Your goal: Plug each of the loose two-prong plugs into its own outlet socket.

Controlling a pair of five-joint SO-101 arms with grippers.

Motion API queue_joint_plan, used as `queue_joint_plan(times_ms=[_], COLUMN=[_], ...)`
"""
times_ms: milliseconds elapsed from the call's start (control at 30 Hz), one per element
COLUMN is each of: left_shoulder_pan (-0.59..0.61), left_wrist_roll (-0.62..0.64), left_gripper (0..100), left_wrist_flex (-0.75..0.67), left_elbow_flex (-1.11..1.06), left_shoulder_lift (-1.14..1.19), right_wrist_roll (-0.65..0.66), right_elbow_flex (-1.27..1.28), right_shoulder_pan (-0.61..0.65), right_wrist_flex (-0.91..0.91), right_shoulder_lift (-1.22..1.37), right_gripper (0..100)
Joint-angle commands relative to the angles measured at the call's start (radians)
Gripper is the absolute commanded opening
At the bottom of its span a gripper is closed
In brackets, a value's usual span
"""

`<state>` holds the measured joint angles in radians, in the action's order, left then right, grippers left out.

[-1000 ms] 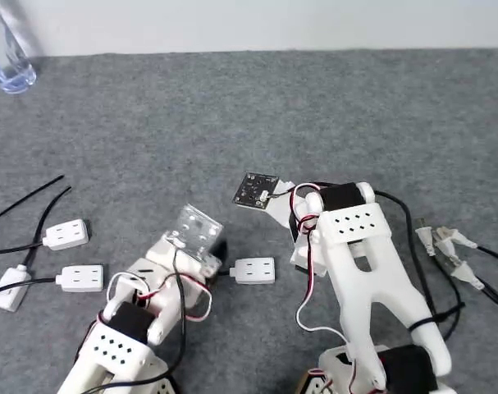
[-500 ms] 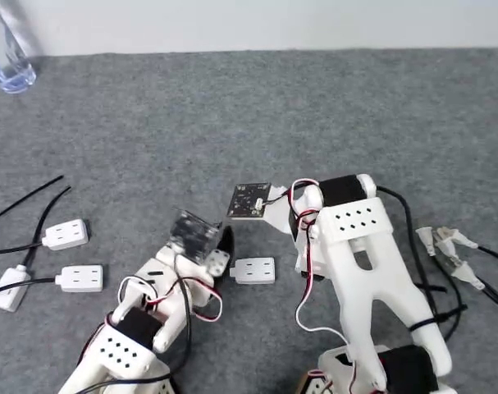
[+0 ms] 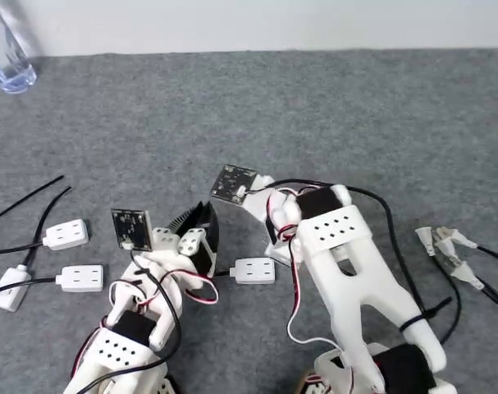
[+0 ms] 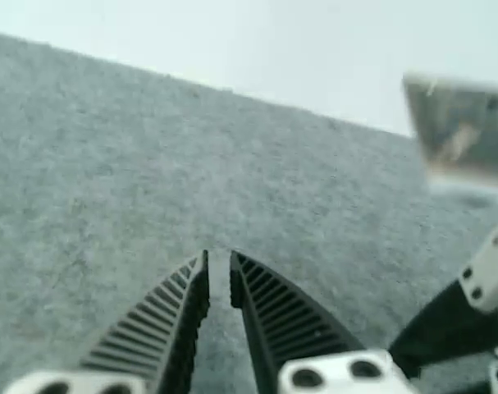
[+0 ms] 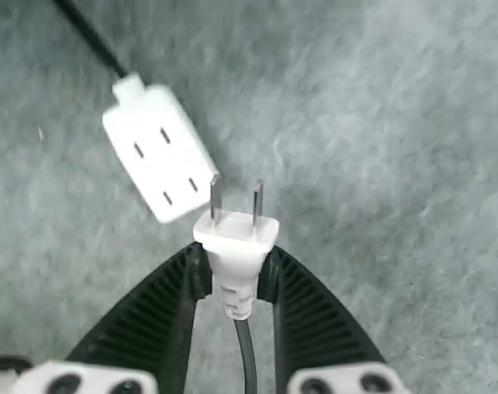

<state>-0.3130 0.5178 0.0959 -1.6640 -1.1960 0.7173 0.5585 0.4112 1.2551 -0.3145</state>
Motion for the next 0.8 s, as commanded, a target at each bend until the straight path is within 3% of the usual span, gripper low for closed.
queue_joint_plan(times_ms=[0,267,433,600,767], left_shoulder_pan=[-0.034,-0.029,0.041,0.040,0.020], left_wrist_roll=[0.015,-0.008,-0.129,-0.069,-0.058], left_gripper=[5,5,16,31,32], left_wrist_flex=[-0.091,-0.091,-0.092,-0.058,-0.049], left_elbow_flex=[-0.018,-0.016,-0.016,-0.016,-0.016], left_shoulder_lift=[0.003,0.002,0.002,0.003,0.002], right_wrist_roll=[-0.066,-0.138,-0.146,-0.157,-0.173], right_elbow_flex=[-0.012,-0.103,-0.164,-0.203,-0.213], right_shoulder_pan=[0.024,0.102,0.110,0.137,0.182], right_wrist_flex=[-0.062,-0.053,-0.010,0.016,0.019], right_shoulder_lift=[-0.038,-0.038,-0.038,-0.035,-0.036], right_gripper=[0.8,0.8,0.8,0.8,0.8])
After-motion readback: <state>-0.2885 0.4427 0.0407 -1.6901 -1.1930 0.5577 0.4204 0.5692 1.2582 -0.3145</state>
